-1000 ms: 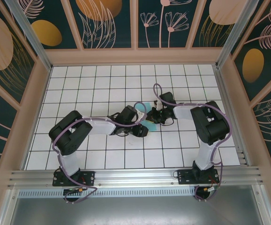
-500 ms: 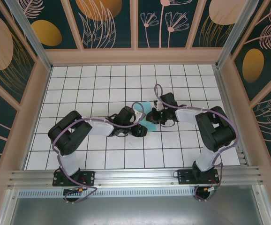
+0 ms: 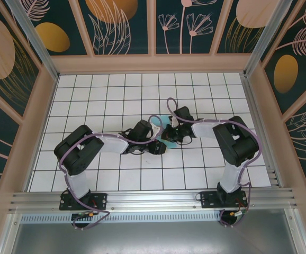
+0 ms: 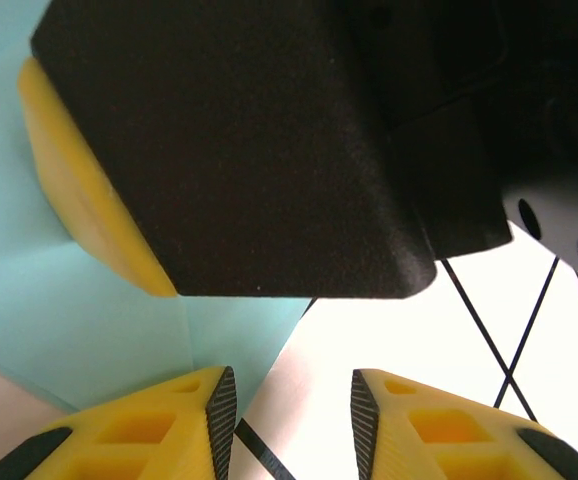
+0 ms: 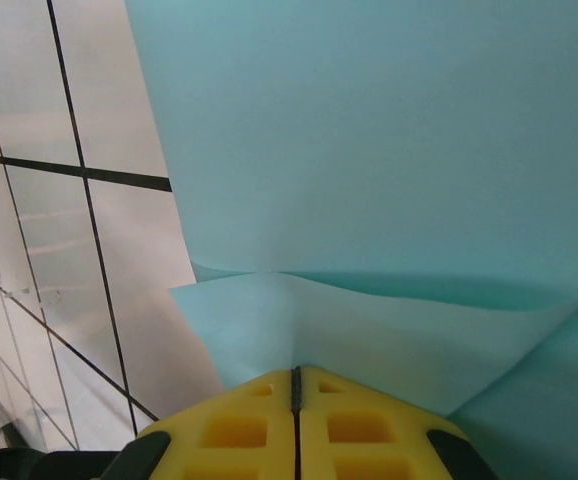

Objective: Fold a paper plane with a square sheet of paper (fold left side to right side)
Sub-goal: Fold the triangle a second time at the center of the table.

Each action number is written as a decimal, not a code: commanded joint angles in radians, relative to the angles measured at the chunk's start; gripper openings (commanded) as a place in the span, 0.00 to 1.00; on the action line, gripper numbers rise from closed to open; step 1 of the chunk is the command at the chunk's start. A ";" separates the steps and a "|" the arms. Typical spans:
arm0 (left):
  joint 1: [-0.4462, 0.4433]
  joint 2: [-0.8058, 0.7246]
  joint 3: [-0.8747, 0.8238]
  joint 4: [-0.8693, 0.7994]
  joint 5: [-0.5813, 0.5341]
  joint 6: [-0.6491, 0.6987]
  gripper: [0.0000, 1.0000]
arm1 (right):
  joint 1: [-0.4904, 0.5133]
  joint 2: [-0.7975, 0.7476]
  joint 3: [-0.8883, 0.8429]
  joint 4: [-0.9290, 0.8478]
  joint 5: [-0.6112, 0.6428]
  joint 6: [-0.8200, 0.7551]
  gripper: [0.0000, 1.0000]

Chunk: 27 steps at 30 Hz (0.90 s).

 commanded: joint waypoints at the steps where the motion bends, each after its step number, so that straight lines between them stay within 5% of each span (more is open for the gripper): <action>1: 0.011 0.032 -0.050 -0.117 0.025 -0.029 0.38 | -0.004 0.035 0.027 -0.064 0.140 -0.056 0.09; 13: 0.018 0.045 -0.057 -0.114 0.039 -0.029 0.37 | -0.062 0.024 0.054 -0.074 0.143 -0.098 0.11; 27: 0.082 -0.196 -0.074 -0.036 0.143 -0.088 0.38 | -0.005 -0.032 -0.055 0.012 0.022 0.081 0.10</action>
